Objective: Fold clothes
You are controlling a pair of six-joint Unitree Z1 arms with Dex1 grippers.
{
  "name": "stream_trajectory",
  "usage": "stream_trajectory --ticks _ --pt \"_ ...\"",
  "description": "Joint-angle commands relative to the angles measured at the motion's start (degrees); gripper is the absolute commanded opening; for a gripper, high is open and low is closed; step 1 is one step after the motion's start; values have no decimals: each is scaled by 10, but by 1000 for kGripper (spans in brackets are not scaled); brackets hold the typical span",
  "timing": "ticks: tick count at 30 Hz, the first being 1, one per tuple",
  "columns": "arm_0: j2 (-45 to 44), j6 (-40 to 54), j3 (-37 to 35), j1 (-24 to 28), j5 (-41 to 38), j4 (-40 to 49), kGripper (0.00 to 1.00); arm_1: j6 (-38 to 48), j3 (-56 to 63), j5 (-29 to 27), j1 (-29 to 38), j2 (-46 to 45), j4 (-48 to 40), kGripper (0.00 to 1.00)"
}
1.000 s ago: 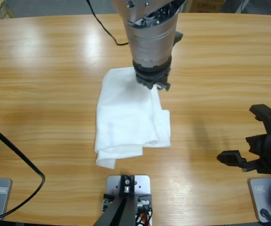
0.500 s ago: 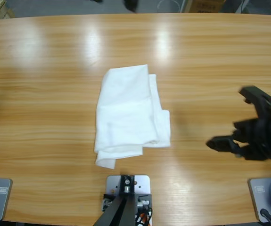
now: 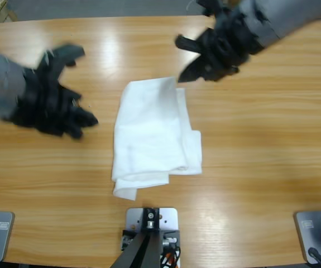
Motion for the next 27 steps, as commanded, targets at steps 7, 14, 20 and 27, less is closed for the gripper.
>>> stream_trajectory --ticks 7,14,20,27 --pt "91 -98 129 -80 -18 -139 0 -13 -50 79 -8 175 -40 0" --pt "161 -107 143 -80 -20 -206 0 -17 -54 75 -9 224 -75 0" --pt "197 -102 133 -80 -22 -218 0 -19 -58 35 -31 252 -71 0" --pt "235 -101 144 -80 -48 -249 0 -30 -62 -18 -64 261 -70 0"
